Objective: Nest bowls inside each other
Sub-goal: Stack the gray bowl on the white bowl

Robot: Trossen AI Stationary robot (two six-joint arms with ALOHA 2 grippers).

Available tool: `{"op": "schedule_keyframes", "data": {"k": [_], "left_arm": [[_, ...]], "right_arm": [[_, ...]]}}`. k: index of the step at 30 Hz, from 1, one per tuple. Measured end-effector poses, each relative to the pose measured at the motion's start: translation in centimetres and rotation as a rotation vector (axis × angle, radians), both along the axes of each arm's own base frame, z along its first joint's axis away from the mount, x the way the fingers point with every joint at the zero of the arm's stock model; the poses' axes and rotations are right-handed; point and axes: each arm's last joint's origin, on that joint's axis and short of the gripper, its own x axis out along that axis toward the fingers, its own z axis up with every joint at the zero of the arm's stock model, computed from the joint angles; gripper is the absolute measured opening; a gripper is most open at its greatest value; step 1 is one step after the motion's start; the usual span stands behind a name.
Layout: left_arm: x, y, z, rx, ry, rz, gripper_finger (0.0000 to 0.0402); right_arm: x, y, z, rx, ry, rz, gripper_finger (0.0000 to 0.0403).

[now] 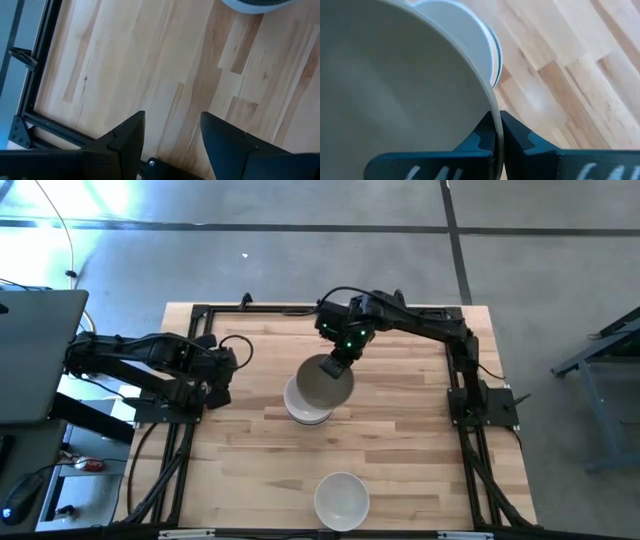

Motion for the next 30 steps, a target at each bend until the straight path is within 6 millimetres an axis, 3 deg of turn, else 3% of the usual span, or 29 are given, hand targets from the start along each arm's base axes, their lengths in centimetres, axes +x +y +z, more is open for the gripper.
{"op": "schedule_keyframes", "data": {"k": [30], "left_arm": [[0.4, 0.0, 0.1, 0.006, -0.036, -0.013, 0.0182]], "right_arm": [[2.4, 0.8, -1.6, 0.05, -0.062, 0.025, 0.0]]}}
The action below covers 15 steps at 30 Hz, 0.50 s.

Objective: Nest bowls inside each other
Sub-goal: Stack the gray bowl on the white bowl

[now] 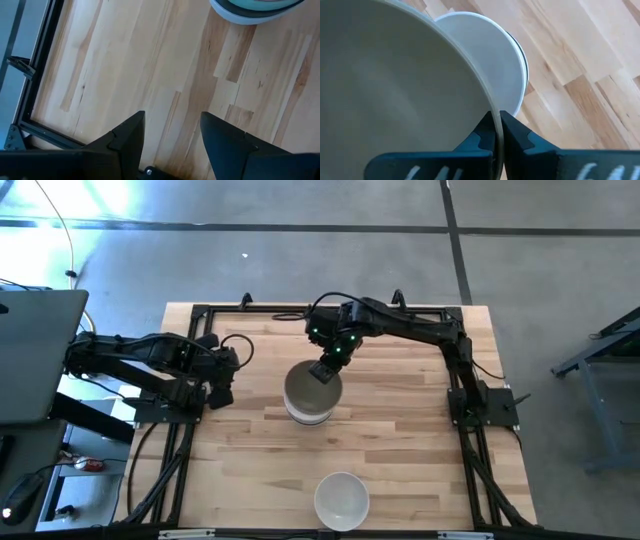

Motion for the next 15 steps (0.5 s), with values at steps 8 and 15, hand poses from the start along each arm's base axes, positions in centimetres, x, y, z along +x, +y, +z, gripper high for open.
{"op": "schedule_keyframes", "data": {"k": [8, 15], "left_arm": [[0.2, 0.0, 0.1, 0.0, -0.02, -0.003, 0.0182], [0.2, 0.0, 0.1, -0.002, -0.02, -0.003, 0.0182]], "right_arm": [[0.7, 0.2, -0.7, 0.003, 0.0, -0.003, 0.0], [1.8, 0.6, -2.4, 0.024, 0.04, 0.015, 0.0]]}}
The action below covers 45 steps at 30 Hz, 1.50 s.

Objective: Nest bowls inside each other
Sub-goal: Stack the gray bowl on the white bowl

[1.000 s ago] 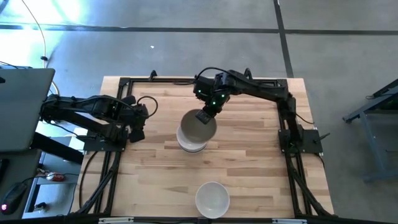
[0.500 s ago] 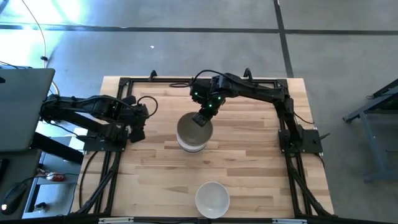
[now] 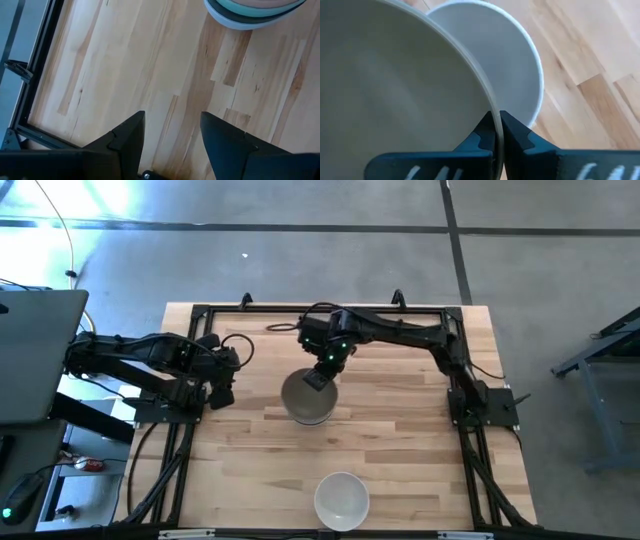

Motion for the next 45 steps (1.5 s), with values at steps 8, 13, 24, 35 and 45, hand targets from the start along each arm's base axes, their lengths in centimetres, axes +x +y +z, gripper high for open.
{"op": "schedule_keyframes", "data": {"k": [8, 13, 24, 35, 45], "left_arm": [[0.0, 0.0, 0.0, -0.001, 0.0, -0.001, 0.0182], [0.1, 0.0, 0.0, -0.001, -0.006, 0.0, 0.0182], [0.2, 0.0, 0.1, 0.004, -0.021, -0.011, 0.0182], [0.2, 0.0, 0.1, 0.005, -0.02, -0.009, 0.0182], [0.2, 0.0, 0.1, 0.004, -0.019, -0.007, 0.0181]], "right_arm": [[0.5, 0.0, -1.1, -0.011, 0.036, 0.0, 0.0], [0.5, -0.3, -1.1, -0.042, 0.042, -0.016, 0.0], [0.4, -1.5, -1.4, -0.078, 0.054, -0.05, 0.0], [1.4, -0.9, -3.8, -0.051, 0.123, -0.006, 0.0], [1.3, -0.9, -3.8, -0.049, 0.132, -0.004, 0.0025]]}}
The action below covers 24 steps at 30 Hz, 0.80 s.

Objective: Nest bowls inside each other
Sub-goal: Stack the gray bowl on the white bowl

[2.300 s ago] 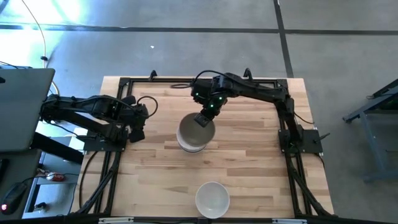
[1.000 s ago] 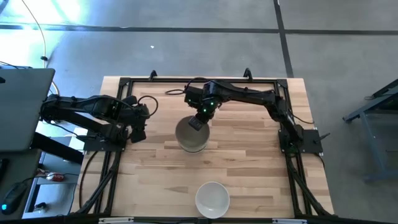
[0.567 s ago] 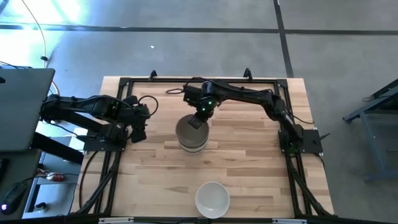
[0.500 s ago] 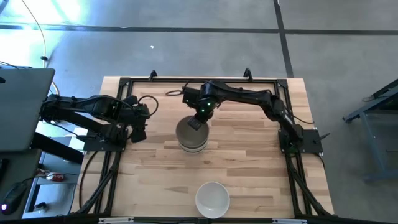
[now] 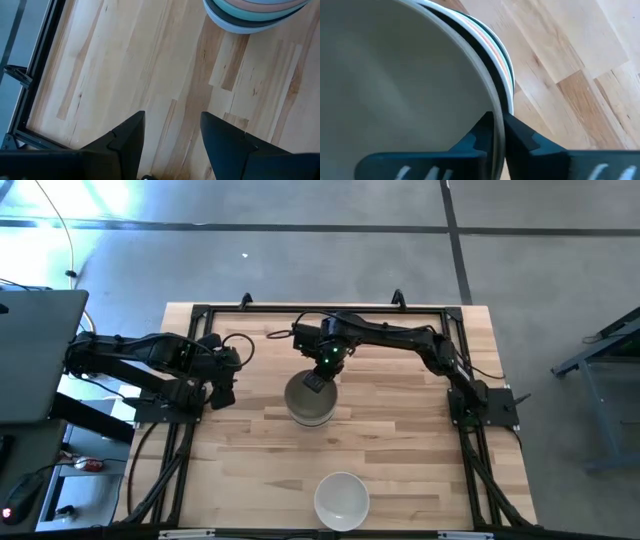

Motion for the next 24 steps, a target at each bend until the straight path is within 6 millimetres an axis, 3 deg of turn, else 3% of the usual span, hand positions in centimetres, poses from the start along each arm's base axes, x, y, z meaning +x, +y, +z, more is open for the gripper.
{"op": "schedule_keyframes", "data": {"k": [4, 14, 24], "left_arm": [[0.0, 0.0, 0.0, 0.0, 0.0, 0.0, 0.0181], [0.0, -0.03, -0.01, -0.011, 0.0, -0.002, 0.0181], [0.0, -0.09, -0.03, -0.031, -0.002, -0.002, 0.0181]], "right_arm": [[0.01, 0.1, -0.01, -0.022, 0.005, -0.004, 0.004], [0.37, 0.76, 0.02, -0.057, -0.02, 0.009, 0.0028], [0.36, 0.85, 0.05, -0.026, -0.023, 0.012, 0.0125]]}}
